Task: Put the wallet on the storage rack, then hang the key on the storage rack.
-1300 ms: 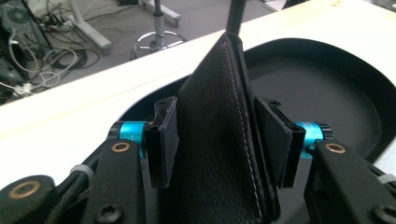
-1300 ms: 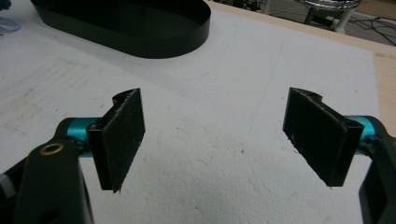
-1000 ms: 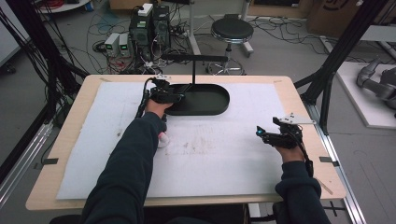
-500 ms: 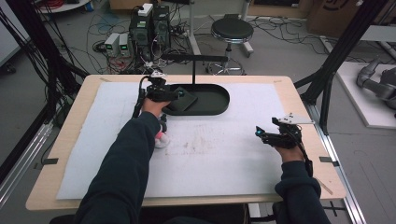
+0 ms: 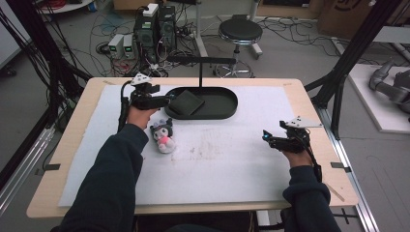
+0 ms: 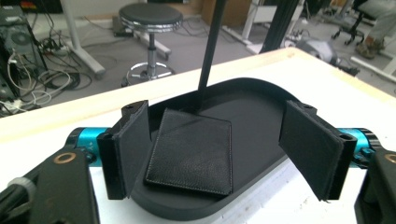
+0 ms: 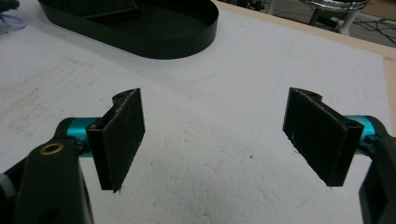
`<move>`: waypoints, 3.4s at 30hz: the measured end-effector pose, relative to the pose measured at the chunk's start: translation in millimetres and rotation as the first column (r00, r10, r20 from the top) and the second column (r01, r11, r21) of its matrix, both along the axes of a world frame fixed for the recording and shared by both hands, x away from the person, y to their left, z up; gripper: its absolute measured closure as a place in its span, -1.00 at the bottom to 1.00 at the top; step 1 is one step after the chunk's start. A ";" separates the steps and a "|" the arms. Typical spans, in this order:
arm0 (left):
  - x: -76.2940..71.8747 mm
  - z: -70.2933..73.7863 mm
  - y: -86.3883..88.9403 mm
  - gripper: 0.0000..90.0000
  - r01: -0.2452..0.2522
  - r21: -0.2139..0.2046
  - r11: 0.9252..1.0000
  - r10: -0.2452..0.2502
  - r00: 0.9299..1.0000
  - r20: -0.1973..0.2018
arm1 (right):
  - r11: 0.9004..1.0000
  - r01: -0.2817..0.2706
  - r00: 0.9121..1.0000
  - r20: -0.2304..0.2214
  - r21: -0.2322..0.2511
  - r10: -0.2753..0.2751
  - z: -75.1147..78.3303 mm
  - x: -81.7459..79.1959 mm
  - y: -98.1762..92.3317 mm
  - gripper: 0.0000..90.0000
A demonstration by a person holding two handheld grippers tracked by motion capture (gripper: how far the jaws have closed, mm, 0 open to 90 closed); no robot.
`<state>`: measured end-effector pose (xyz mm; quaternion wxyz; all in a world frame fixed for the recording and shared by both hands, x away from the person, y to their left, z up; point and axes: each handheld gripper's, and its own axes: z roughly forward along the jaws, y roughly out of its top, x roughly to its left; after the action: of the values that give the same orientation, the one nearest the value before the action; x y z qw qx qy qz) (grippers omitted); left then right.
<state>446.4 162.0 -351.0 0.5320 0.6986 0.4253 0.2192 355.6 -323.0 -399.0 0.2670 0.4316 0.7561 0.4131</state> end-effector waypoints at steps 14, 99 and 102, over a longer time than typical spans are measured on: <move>-35.2 -8.1 24.9 -0.52 -0.068 0.003 0.998 0.068 0.998 0.006 | 1.000 0.007 1.000 -0.008 -0.005 -0.007 -0.6 0.2 1.2 -0.53; 13.3 69.5 12.6 -0.17 0.147 -0.039 0.988 -0.149 0.988 -0.041 | 1.000 -0.027 1.000 0.003 0.004 0.027 0.7 -3.0 3.1 -0.53; 29.4 68.6 9.0 -0.17 0.129 -0.063 0.990 -0.133 0.990 -0.054 | 1.000 -0.024 1.000 0.000 0.007 0.024 0.9 -3.0 2.0 -0.53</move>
<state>475.8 171.0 -282.4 0.5533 0.7150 0.4000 0.1507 352.5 -321.0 -398.0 0.2604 0.4232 0.7599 0.4190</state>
